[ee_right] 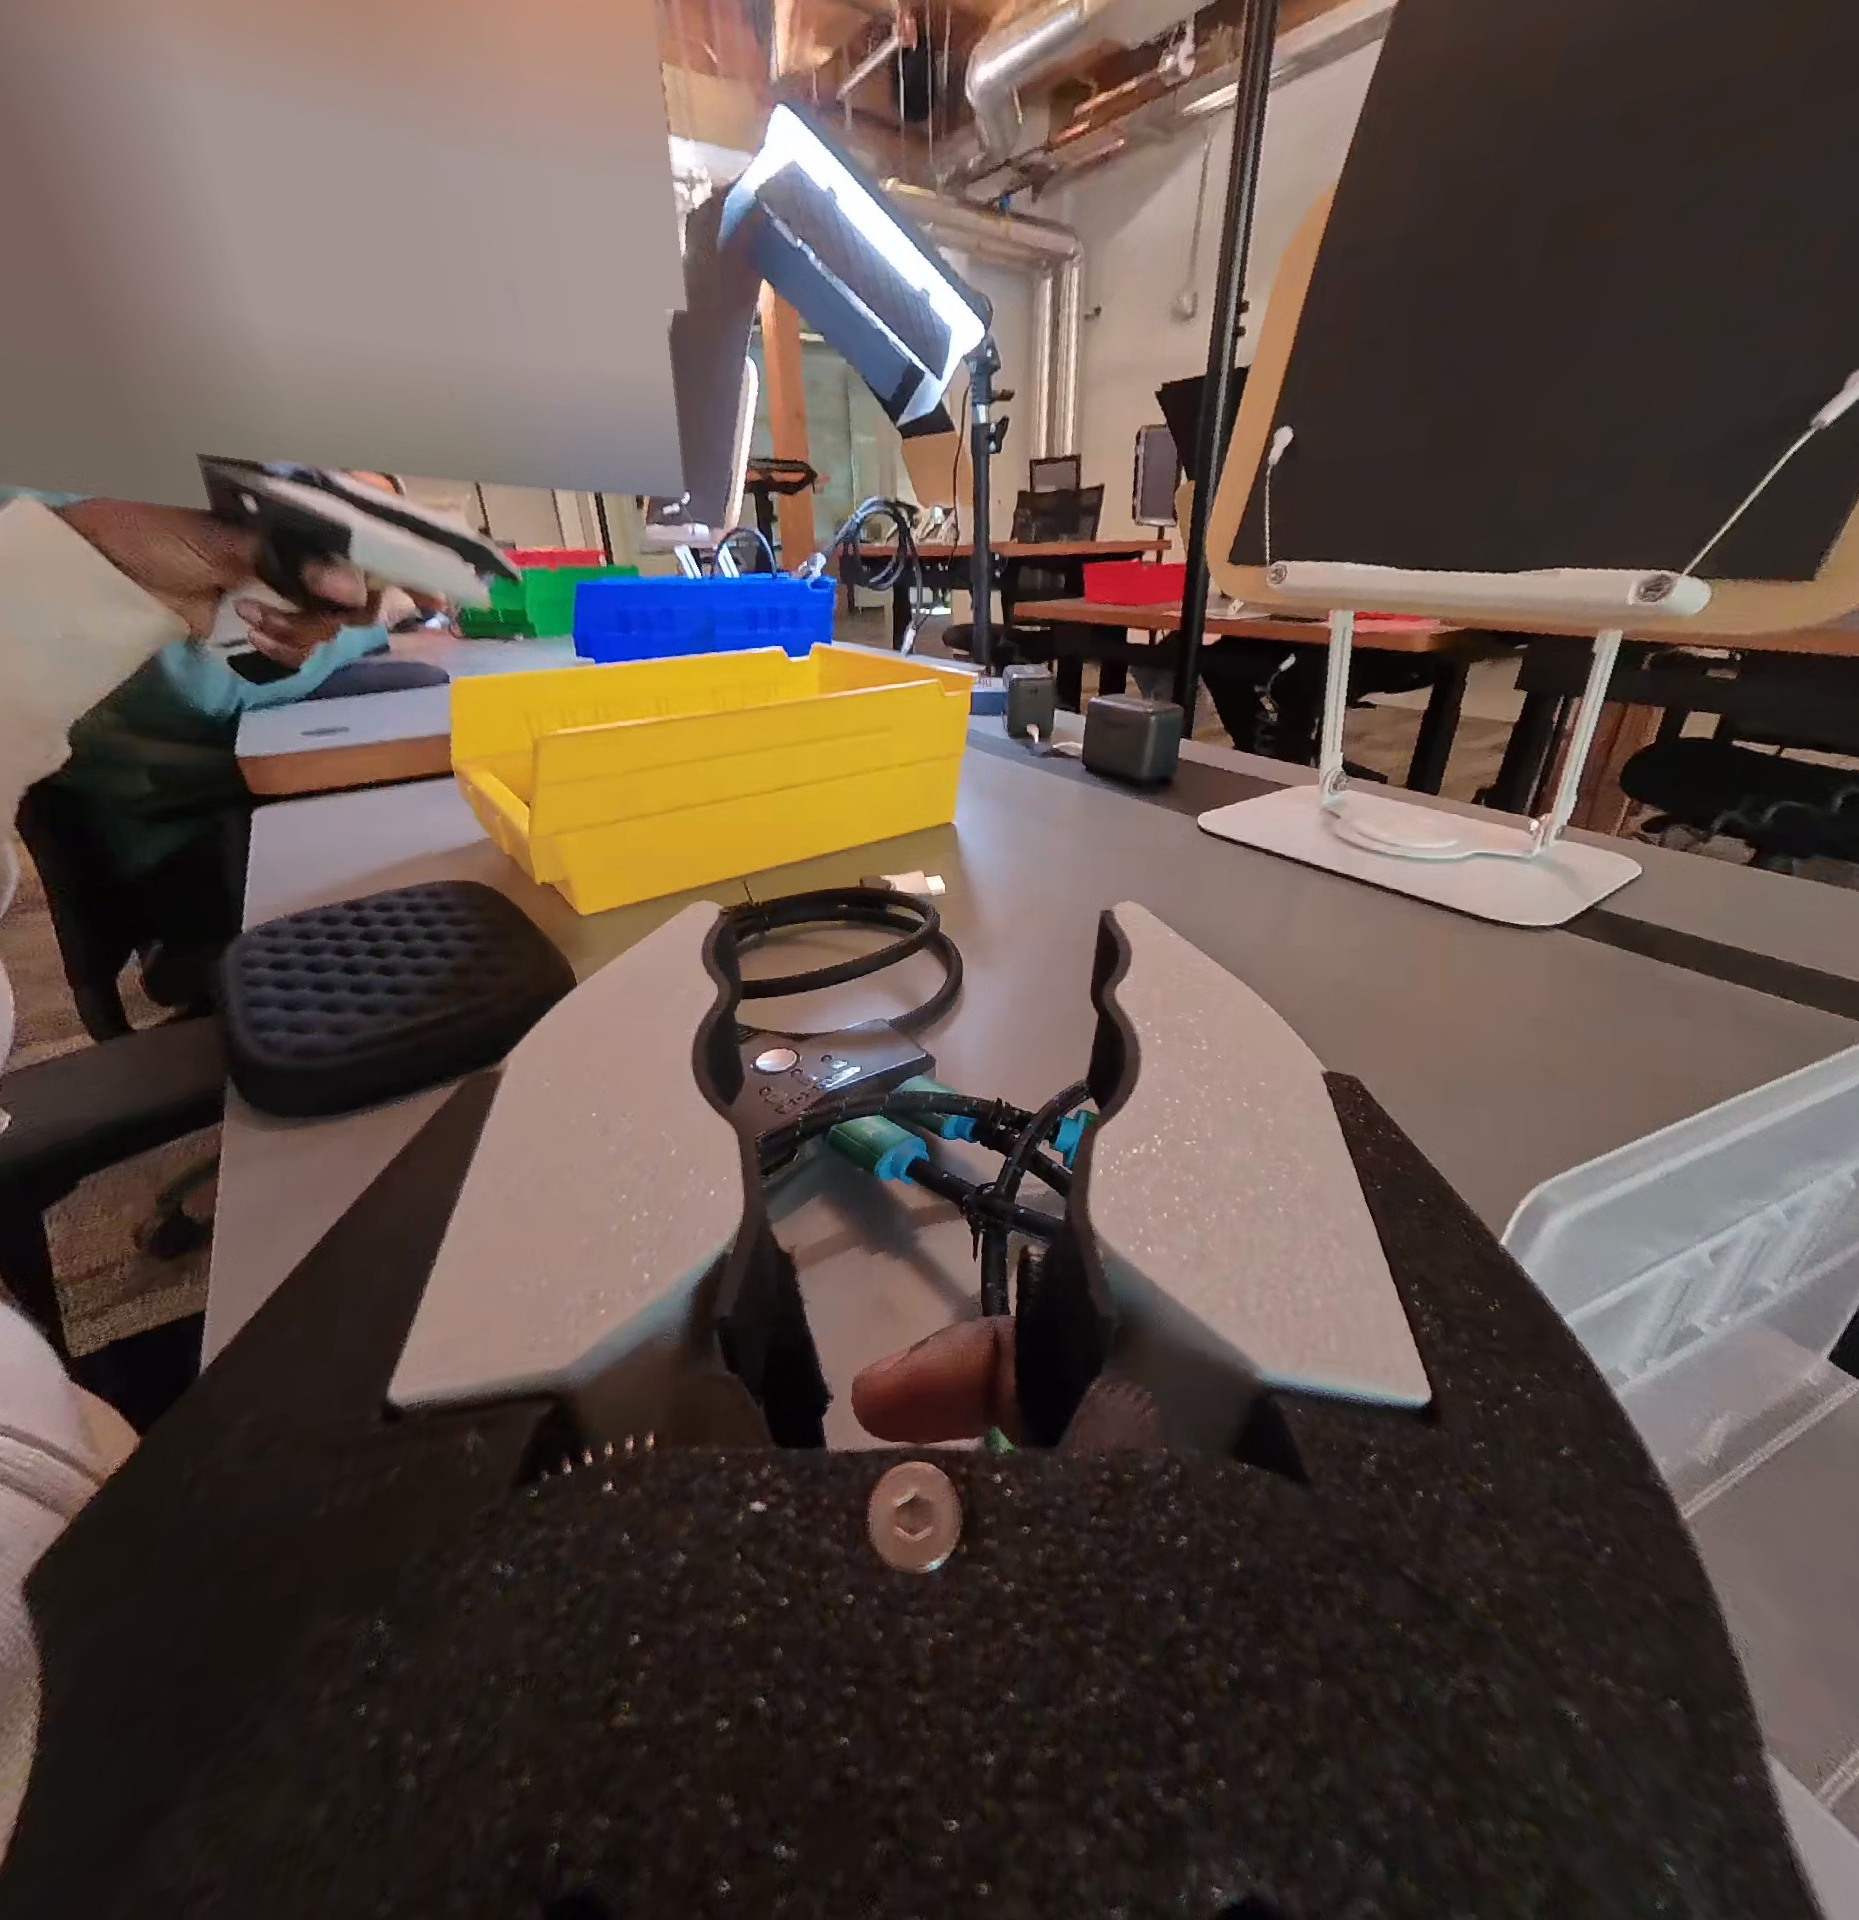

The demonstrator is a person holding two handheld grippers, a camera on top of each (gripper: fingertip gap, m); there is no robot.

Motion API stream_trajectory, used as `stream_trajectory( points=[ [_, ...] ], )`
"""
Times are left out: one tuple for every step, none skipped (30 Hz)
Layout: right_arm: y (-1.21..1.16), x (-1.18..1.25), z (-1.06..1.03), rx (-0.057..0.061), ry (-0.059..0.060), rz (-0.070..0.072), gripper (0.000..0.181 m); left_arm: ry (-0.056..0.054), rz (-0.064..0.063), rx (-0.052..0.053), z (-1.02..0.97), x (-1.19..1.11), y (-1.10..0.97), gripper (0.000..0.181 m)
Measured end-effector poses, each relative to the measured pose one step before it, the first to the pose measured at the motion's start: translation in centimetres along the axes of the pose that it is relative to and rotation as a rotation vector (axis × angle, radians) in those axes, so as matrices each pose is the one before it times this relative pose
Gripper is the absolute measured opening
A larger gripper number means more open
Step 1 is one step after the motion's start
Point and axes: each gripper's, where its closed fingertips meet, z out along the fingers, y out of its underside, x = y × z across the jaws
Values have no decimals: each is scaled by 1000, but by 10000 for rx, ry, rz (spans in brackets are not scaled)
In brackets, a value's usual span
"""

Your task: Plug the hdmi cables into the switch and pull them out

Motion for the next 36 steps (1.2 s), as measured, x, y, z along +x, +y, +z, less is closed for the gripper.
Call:
stream_trajectory(
  points=[
    [-13,154,-90,67,61,98,63,143,454,-1279,645,-452,1490,53],
    [-34,54,-65,62,25,39,63,-213,387,-953,756,-843,946,53],
    [-61,-39,-55,56,-4,-44,61,-189,357,-638,827,-674,458,53],
    [-14,-35,-18,18,24,-71,60,229,337,-465,830,10,196,52],
    [52,-22,21,-27,33,-61,59,552,219,-390,804,500,86,51],
    [97,-75,48,-57,-5,-69,58,550,131,-422,768,514,127,50],
    [87,-100,61,-65,-13,-82,58,265,134,-465,716,141,200,50],
    [84,-60,55,-64,7,-70,57,-29,179,-507,634,-235,310,49],
    [93,-61,60,-64,-7,-54,57,-122,225,-505,501,-317,379,47],
    [80,-52,47,-56,-7,-47,56,-96,208,-368,327,-236,258,44],
    [38,-40,25,-35,0,-41,56,-66,137,-220,174,-181,120,41],
    [35,-33,26,-25,-9,-23,55,-98,76,-169,28,-236,89,39],
    [51,-20,32,-28,-21,4,55,-260,65,-227,-70,-496,183,37],
    [37,4,29,-32,-25,35,54,-523,116,-341,-129,-932,319,36],
    [61,36,50,-41,-24,58,54,-632,210,-407,-126,-1159,337,37],
    [88,33,68,-61,-29,72,54,-438,287,-355,-43,-958,174,37],
    [94,15,69,-73,-43,70,53,-74,292,-170,94,-518,-179,38],
    [92,2,76,-73,-45,56,53,243,226,19,238,-167,-530,39],
    [94,-14,67,-75,-39,36,53,412,164,26,384,-50,-579,41],
    [83,-38,65,-68,-38,3,53,450,143,-145,511,-114,-310,42],
    [43,-64,35,-38,-23,-35,53,403,156,-336,590,-264,-22,43],
    [8,-47,6,-13,10,-61,52,304,190,-427,643,-415,109,43],
    [-12,-41,-23,8,27,-73,52,198,219,-425,695,-565,142,43],
    [-37,-41,-36,33,25,-69,51,183,240,-390,740,-539,119,43],
    [-63,-21,-48,52,26,-48,50,248,263,-346,760,-378,74,43],
    [-65,23,-57,54,31,-13,50,268,313,-284,756,-230,17,43],
    [-63,54,-57,53,21,25,49,226,367,-232,757,-148,-4,43],
    [-70,52,-53,51,9,50,49,195,355,-235,742,-52,67,43],
    [-38,65,-30,35,6,59,49,241,252,-248,679,79,127,41],
    [-15,61,-16,11,-1,60,48,444,117,-116,369,420,-22,38],
    [10,37,9,-7,-9,56,48,247,-37,66,-125,241,-128,23],
    [19,36,18,-21,-6,45,48,-408,-111,84,-741,-496,119,7],
    [13,21,6,-17,-6,26,48,-567,-98,196,-1348,-585,282,7],
    [7,11,3,3,5,6,48,-459,-195,594,-1776,-402,-46,7],
    [0,31,-4,7,19,6,47,-449,-275,932,-2013,-383,-474,6],
    [16,28,9,-12,-1,26,47,-363,-192,885,-1932,-270,-509,6]
  ],
)
